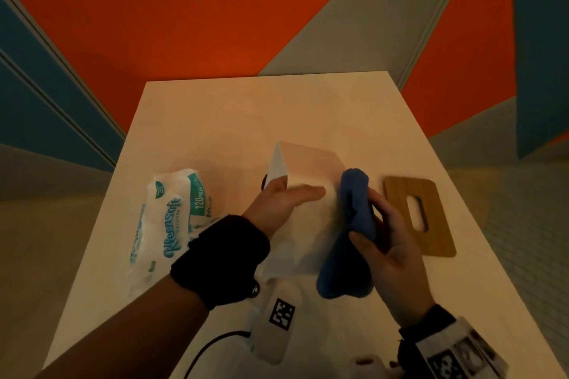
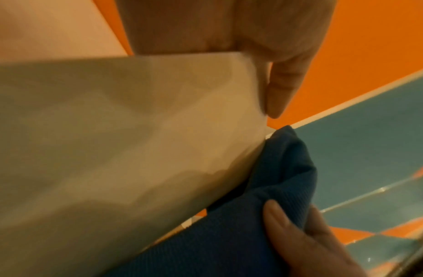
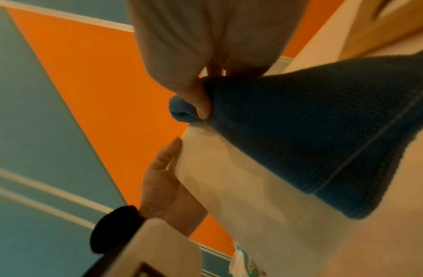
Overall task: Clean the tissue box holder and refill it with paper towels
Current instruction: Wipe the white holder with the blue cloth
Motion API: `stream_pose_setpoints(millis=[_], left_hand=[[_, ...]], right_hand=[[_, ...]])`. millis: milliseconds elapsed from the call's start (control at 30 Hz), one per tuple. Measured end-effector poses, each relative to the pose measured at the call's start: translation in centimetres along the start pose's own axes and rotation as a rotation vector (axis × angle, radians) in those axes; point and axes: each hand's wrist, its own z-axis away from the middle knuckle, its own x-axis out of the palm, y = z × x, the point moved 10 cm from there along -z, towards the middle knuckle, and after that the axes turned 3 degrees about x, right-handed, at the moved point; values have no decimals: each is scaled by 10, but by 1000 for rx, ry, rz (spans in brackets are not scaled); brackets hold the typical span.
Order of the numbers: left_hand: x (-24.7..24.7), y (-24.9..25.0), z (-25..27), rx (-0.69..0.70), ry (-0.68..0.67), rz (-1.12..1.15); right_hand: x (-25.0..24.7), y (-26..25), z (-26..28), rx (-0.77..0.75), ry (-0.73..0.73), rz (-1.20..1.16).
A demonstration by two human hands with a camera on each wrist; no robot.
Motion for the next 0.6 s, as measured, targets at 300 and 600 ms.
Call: stream_pose_setpoints(millis=[300, 600], left_hand=[[29, -13, 5, -15, -237, 198], [66, -11, 26, 32, -434, -33]], right_hand=[[-9, -29, 24, -202, -92, 600], [-4, -24, -12, -256, -299, 528]])
